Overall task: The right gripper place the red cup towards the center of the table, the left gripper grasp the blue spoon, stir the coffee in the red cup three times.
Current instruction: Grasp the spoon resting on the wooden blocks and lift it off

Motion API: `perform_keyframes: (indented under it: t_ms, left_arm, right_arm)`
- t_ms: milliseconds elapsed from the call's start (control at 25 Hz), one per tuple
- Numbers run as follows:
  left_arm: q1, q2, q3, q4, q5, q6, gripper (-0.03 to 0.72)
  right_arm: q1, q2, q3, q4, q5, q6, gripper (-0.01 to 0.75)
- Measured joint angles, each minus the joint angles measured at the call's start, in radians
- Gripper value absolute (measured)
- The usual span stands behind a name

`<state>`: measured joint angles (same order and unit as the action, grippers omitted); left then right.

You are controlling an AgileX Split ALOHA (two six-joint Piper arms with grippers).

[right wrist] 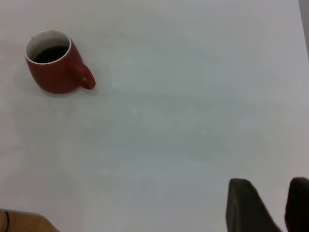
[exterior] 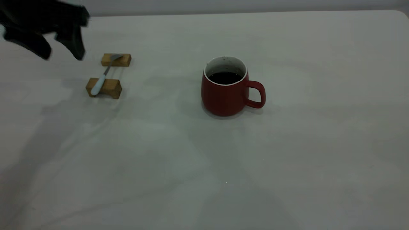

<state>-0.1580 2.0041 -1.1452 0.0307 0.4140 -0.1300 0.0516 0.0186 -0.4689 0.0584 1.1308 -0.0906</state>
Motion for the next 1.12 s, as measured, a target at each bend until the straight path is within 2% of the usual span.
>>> perform_keyframes:
  t_ms: [520, 800, 960, 1120]
  left_arm:
    - [-0.002, 0.235, -0.118, -0.025, -0.078, -0.010, 0.615]
    - [-0.013, 0.304, -0.164, -0.042, -0.079, -0.008, 0.540]
    - [-0.013, 0.311, -0.168, -0.045, -0.080, -0.008, 0.444]
    - [-0.013, 0.313, -0.168, -0.045, -0.082, -0.008, 0.282]
  right_arm:
    - [0.000, 0.000, 0.000, 0.000, 0.000, 0.000, 0.240]
    - [0.000, 0.000, 0.000, 0.000, 0.000, 0.000, 0.240]
    - [0.000, 0.000, 0.000, 0.000, 0.000, 0.000, 0.240]
    - [0.000, 0.000, 0.000, 0.000, 0.000, 0.000, 0.240]
